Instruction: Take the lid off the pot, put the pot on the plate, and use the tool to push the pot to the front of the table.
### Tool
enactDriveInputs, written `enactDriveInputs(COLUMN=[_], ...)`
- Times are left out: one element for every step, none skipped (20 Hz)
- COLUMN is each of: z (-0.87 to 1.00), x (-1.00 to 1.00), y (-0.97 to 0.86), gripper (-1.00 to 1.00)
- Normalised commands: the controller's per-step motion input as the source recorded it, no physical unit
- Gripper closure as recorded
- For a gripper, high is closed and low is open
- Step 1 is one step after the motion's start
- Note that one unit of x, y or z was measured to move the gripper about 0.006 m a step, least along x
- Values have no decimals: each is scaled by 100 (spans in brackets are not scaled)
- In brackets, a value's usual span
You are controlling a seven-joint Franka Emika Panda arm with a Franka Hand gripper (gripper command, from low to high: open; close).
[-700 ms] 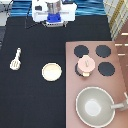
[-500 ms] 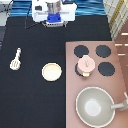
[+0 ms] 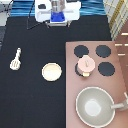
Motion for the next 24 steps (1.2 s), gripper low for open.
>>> enactDriveInputs(z=[77,77,77,72,68,63,56,49,43,35,35,29,28,20,14,5,1,0,0,-1,-5,-9,-12,-13], x=[86,89,90,95,99,100,100,100,100,100,100,100,100,100,100,100,99,94,93,89,84,79,72,66], y=[61,61,61,59,55,52,48,48,49,49,49,50,51,53,55,59,61,65,66,70,73,77,82,85], gripper=[-100,-100,-100,-100,-100,-100,-100,-100,-100,-100,-100,-100,-100,-100,-100,-100,-100,-100,-100,-100,-100,-100,-100,-100])
